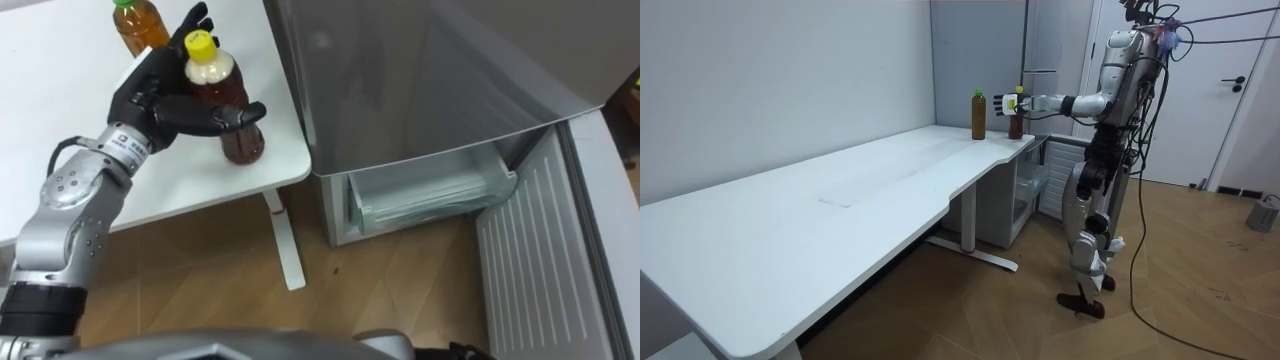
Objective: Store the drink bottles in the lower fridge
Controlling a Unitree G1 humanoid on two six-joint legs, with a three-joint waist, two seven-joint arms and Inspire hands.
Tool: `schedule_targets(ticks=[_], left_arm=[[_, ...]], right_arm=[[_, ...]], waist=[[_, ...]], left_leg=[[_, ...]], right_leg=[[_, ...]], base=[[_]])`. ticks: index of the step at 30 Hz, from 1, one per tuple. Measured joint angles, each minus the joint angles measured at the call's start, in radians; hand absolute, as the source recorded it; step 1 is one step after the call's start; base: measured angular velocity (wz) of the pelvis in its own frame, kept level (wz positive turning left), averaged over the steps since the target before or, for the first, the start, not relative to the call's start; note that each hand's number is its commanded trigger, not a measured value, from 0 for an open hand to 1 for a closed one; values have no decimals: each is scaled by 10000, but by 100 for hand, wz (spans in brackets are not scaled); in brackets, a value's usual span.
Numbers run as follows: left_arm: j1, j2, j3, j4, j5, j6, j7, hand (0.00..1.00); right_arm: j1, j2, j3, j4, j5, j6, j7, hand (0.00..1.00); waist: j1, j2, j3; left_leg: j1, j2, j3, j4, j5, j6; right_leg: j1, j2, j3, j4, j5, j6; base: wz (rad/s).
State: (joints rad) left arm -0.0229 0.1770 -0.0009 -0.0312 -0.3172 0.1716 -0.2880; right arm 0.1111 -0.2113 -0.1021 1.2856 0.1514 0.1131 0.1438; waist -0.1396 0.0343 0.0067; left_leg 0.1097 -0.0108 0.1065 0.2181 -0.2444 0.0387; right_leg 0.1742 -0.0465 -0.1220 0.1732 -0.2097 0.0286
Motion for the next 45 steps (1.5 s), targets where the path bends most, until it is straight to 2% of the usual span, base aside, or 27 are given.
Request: schedule_targets(ticks=[4, 5, 6, 8, 14, 17, 21, 31, 40, 45], left_arm=[[-97, 7, 1, 0, -70, 40, 7, 0], [-110, 7, 1, 1, -70, 40, 6, 17], [-116, 7, 1, 3, -70, 40, 3, 51], [-131, 5, 1, 71, -70, 40, -3, 100], [-153, -24, -5, 340, -73, 192, -86, 100], [-195, -82, -7, 433, -73, 198, -113, 100], [-238, -89, -18, 584, -73, 208, -112, 100], [-249, -114, -44, 757, -73, 256, -322, 100], [-317, -121, -137, 769, -72, 291, -258, 100], [-360, -129, -131, 708, -187, 289, 49, 100]], right_arm=[[79, -13, 3, 4, -105, 201, -25, 0], [93, -12, 4, 3, -240, 202, -26, 0], [98, -11, 4, 3, -331, 205, -25, 0], [87, -7, 13, -9, -799, 325, -17, 0], [224, -5, 16, -23, -1379, 634, -10, 0], [299, 25, 17, -74, -1622, 644, -8, 0], [320, 44, 21, -73, -1764, 821, 5, 0], [345, 43, 22, -264, -2094, 864, 110, 0], [267, 53, 257, -414, -2580, 987, 107, 0], [152, 127, 424, -406, -2726, 971, -2, 0]], waist=[[-31, -10, 5], [-52, -22, 13], [-65, -30, 18], [-171, -65, 39], [-245, -79, 49], [-233, -74, 46], [-232, -19, 9], [-235, 5, -5], [-229, 3, 9], [-204, -102, 62]], left_leg=[[38, -2, -19, 6, 0, 0], [34, -4, -24, 38, 0, 0], [32, -5, -26, 36, 0, 0], [24, -5, -28, 20, 0, 1], [30, -2, -13, 24, -3, 0], [42, -3, -3, 27, -3, 0], [57, -1, 11, 27, -2, 1], [55, 5, 18, 24, -2, 1], [-101, 6, -23, 24, -3, 1], [-136, 1, 3, 58, 3, 4]], right_leg=[[4, 10, 44, 5, 0, 0], [2, 8, -7, 5, 0, 0], [1, 7, -10, 4, 0, 0], [0, 1, -54, 2, 0, 0], [-13, 5, -56, -14, 0, 0], [-19, 5, -60, -18, 0, 0], [-106, 5, -33, -4, 0, 0], [-113, 9, -26, 16, 0, -1], [-206, 9, -66, 140, -1, 2], [-248, -11, -117, 145, -1, 2]], base=[[-2], [0], [0], [2], [0], [0], [-2], [0], [0], [0]])
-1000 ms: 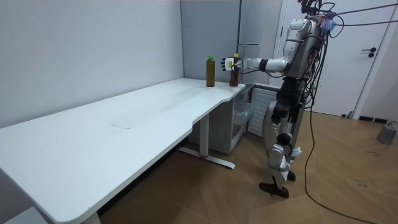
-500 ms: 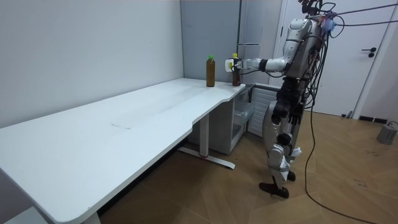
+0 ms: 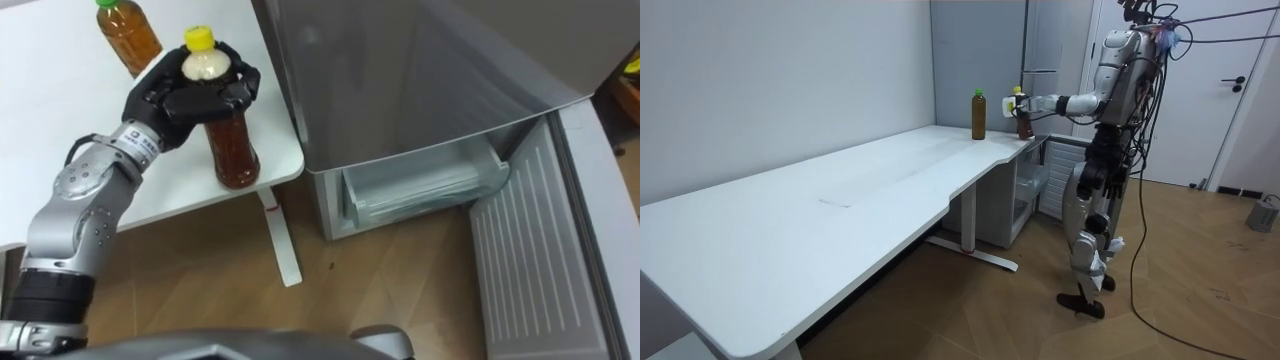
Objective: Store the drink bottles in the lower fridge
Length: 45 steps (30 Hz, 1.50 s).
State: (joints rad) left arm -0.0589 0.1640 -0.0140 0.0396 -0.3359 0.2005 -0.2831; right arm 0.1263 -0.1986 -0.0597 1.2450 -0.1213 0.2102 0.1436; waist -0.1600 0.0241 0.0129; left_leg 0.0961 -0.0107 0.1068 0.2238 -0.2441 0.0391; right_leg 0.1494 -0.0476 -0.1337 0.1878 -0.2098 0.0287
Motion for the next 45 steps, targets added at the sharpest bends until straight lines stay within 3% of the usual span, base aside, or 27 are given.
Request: schedule_targets(ticks=[2, 10, 13, 19, 21, 25, 28, 32, 36, 43, 45], left_arm=[[0, 0, -19, 0, -184, 0, 127, 100], [6, 3, -254, -425, -1063, 13, 348, 100], [83, -1, -365, -511, -1413, 14, 353, 100], [842, -18, -401, -1104, -1634, 39, 349, 100], [1041, -15, -398, -1304, -1653, 40, 350, 100], [1426, -28, -432, -1857, -1810, 40, 353, 100], [1706, -50, -481, -2253, -1821, 40, 353, 100], [2174, -151, -673, -2603, -1871, 40, 336, 100], [2250, -169, -703, -2602, -1976, 39, 294, 100], [2523, -221, -1083, -2381, -2542, 12, 236, 100], [2592, -196, -1180, -1903, -2541, 13, 239, 100]], right_arm=[[-72, 2, 1, 28, -2, -7, -24, 0], [-279, 144, 186, 42, 377, -3, -394, 0], [-330, 199, 289, 27, 395, -3, -444, 0], [-284, 204, 393, 45, 429, 1, -664, 0], [-289, 190, 510, 93, 425, 2, -778, 0], [-349, 146, 881, 96, 428, 1, -776, 0], [-351, 75, 1173, 87, 423, 7, -762, 0], [-411, 39, 1287, 79, 422, 14, -768, 0], [-739, -14, 1485, -37, 271, 8, -760, 0], [-1127, -96, 1980, -1195, -796, -41, -766, 0], [-1229, 9, 1983, -1931, -522, -389, -767, 0]], waist=[[2, -37, 16], [284, -235, -65], [309, -291, -92], [573, -255, -111], [799, -218, -121], [904, -205, -130], [1210, -179, -143], [1466, -190, -136], [1626, -269, -65], [2000, -323, -34], [2009, -327, -34]], left_leg=[[-19, -4, -13, -9, 7, 11], [-220, -6, -25, 89, 24, 22], [-274, -18, -78, 126, 24, 22], [-262, -26, -170, 159, 24, 21], [-359, -30, -308, 187, 36, 2], [-617, -45, -612, 322, 42, -7], [-680, -43, -684, 353, 63, -32], [-758, -68, -829, 390, 92, -44], [-861, -81, -853, 509, 140, -51], [-889, -110, -842, 449, 164, -21], [-902, -107, -832, 457, 165, -23]], right_leg=[[-9, -15, -44, -3, 0, 1], [-167, -22, -88, -24, 0, 0], [-85, -48, -334, -34, 0, 0], [127, -70, -723, -178, 0, 0], [94, -69, -844, -178, 0, -1], [78, -83, -1213, -171, 0, 0], [75, -87, -1415, -170, 0, 0], [100, -103, -1622, -165, 0, 0], [65, -123, -1705, -167, 0, 0], [64, -163, -1772, -161, -1, 2], [48, -157, -1773, -161, -1, 2]], base=[[2], [2], [15], [14], [14], [30], [13], [15], [8], [3], [0]])
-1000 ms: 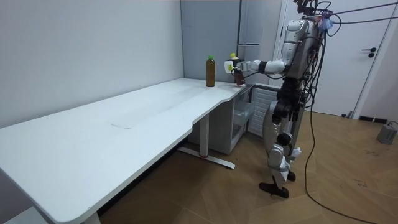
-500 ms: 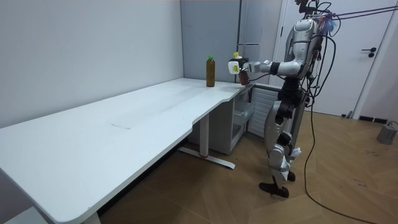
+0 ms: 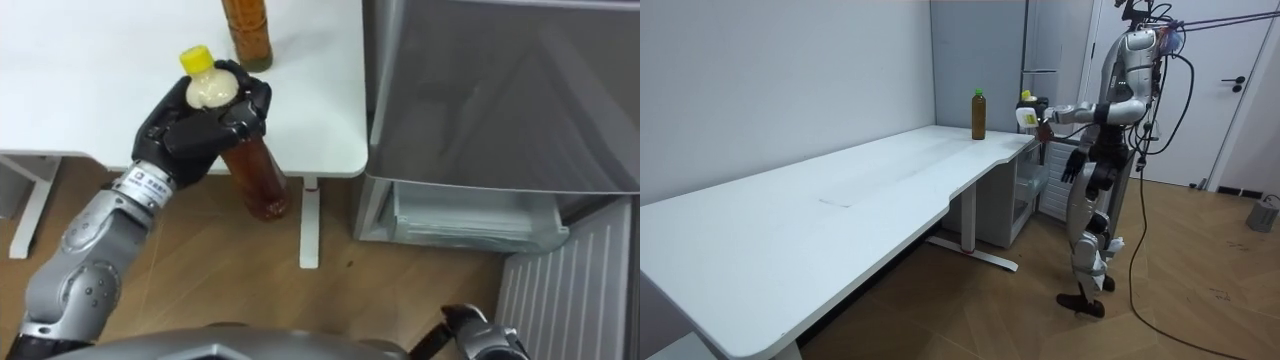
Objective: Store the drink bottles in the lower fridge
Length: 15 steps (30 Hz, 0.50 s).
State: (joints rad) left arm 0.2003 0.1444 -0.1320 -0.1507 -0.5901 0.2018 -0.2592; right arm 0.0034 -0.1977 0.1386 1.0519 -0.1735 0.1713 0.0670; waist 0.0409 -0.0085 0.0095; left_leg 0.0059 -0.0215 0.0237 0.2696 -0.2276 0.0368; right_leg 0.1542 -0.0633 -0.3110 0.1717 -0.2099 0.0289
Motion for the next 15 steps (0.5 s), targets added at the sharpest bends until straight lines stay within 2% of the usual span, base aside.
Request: schedule_targets(ticks=[2, 5, 9, 12, 15], left_arm=[[20, 11, -118, 367, 0, 1, 1, 100], [130, 34, -244, 435, 5, 2, -9, 100], [138, 115, -304, 447, 132, -26, -72, 100], [147, 285, -321, 595, 349, -104, -70, 100], [146, 289, -321, 898, 414, -113, -70, 100]], right_arm=[[-28, 120, 293, -532, 134, -273, 21, 0], [-32, 294, 796, -1355, 46, -482, 434, 0], [76, 409, 1180, -2409, -296, -515, 1011, 0], [147, 440, 1358, -3150, -313, -716, 1241, 0], [276, 430, 1561, -3680, -297, -725, 1456, 0]], waist=[[8, -3, -3], [55, -26, -15], [154, -45, -20], [153, -83, -22], [154, -97, -25]], left_leg=[[20, -7, 23, -1, 2, -3], [6, -8, 37, 55, 2, -3], [-5, -20, 31, 39, 6, 4], [-16, -20, 35, 53, 6, 5], [-11, -32, 46, 59, 7, 6]], right_leg=[[38, 7, -4, -4, 0, 0], [34, -2, -36, -3, -1, 1], [28, -36, -133, 18, -6, 10], [34, -40, -169, 26, -7, 11], [39, -52, -180, 26, -9, 16]], base=[[0], [3], [6], [5], [4]])
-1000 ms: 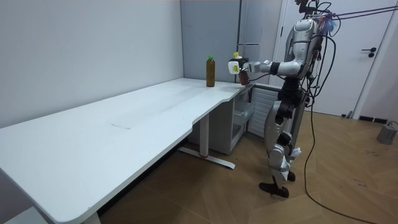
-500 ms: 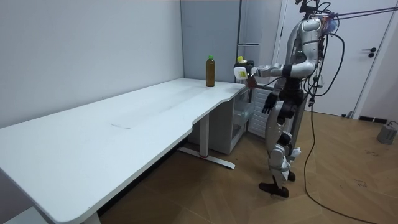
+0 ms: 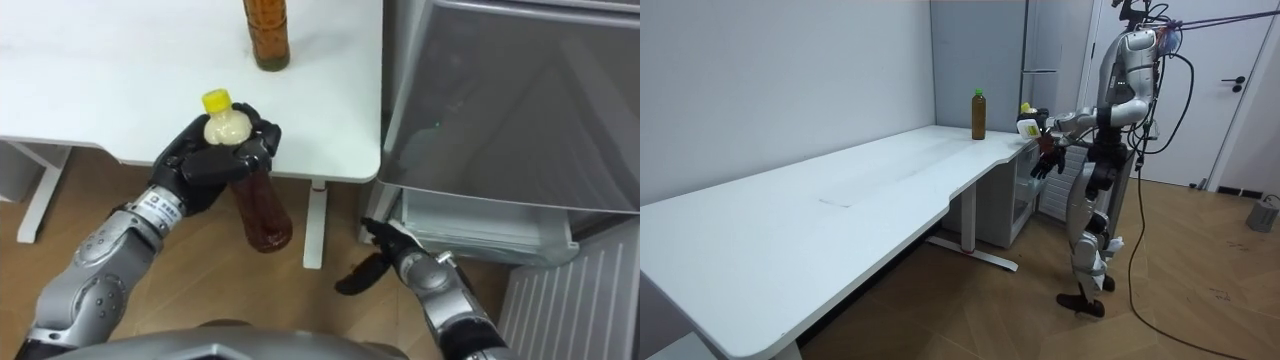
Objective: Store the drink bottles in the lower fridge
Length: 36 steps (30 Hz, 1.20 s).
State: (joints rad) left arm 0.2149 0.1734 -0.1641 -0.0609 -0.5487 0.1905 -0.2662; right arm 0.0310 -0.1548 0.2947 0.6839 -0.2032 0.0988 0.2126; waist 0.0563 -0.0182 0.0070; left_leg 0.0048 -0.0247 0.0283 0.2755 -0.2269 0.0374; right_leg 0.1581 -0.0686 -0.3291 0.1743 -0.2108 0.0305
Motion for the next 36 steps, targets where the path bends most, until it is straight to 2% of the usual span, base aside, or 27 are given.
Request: schedule_targets(ticks=[3, 5, 10, 12, 16, 20, 24, 29, 36], left_arm=[[2, -2, -19, 113, 202, -16, 8, 100], [2, -5, -100, 118, 720, -163, 4, 100], [-1, 25, -143, 120, 850, -624, 9, 100], [-69, 19, -137, 64, 1448, -821, 15, 100], [-243, -83, -140, 34, 2484, -907, 72, 100], [-302, -202, -146, 29, 2881, -1315, 367, 100], [-379, -202, -190, -81, 3164, -1698, 489, 100], [-439, -248, -495, -406, 3285, -1789, 473, 100], [-491, -245, -562, -591, 3080, -1921, 367, 100]], right_arm=[[31, -8, 107, -470, 2, -5, 302, 0], [63, -12, 118, -875, 1, -161, 668, 0], [252, -30, 191, -1605, 0, -398, 1432, 0], [269, -35, 208, -1923, -6, -412, 1813, 0], [276, -76, 452, -2446, 39, -438, 2366, 0], [275, -28, 580, -2781, 39, -600, 2976, 0], [276, 2, 840, -3247, 196, -709, 3439, 0], [272, -41, 1105, -3383, 1396, -739, 4002, 0], [282, -109, 1059, -3386, 2625, -550, 4128, 0]], waist=[[-13, -15, 10], [-39, -16, 13], [-91, 8, 35], [-53, 26, 46], [29, 32, 47], [32, 44, 56], [55, 127, 109], [55, 113, 110], [33, 74, 94]], left_leg=[[-6, -14, -20, 6, 8, 13], [-13, -22, -46, 47, 8, 16], [-122, -21, -37, 173, 6, 19], [-225, -15, -80, 153, -1, 23], [-292, -3, -110, 269, 1, 24], [-293, -22, -133, 335, 8, 41], [-406, -14, -93, 363, 14, 59], [-480, -19, -77, 340, 35, 78], [-445, -28, -21, 333, 38, 83]], right_leg=[[-2, -10, 1, -7, -3, 4], [3, -21, 18, -6, -2, 4], [-10, -15, 51, -6, -3, 6], [-45, 5, 115, -2, -6, 10], [-88, 13, 108, 81, -6, 9], [-120, -10, 119, 148, -5, 8], [-254, -13, 236, 250, -4, 5], [-373, -33, 235, 313, -4, 6], [-373, -39, 257, 309, -5, 8]], base=[[0], [0], [4], [0], [1], [0], [-5], [0], [0]])
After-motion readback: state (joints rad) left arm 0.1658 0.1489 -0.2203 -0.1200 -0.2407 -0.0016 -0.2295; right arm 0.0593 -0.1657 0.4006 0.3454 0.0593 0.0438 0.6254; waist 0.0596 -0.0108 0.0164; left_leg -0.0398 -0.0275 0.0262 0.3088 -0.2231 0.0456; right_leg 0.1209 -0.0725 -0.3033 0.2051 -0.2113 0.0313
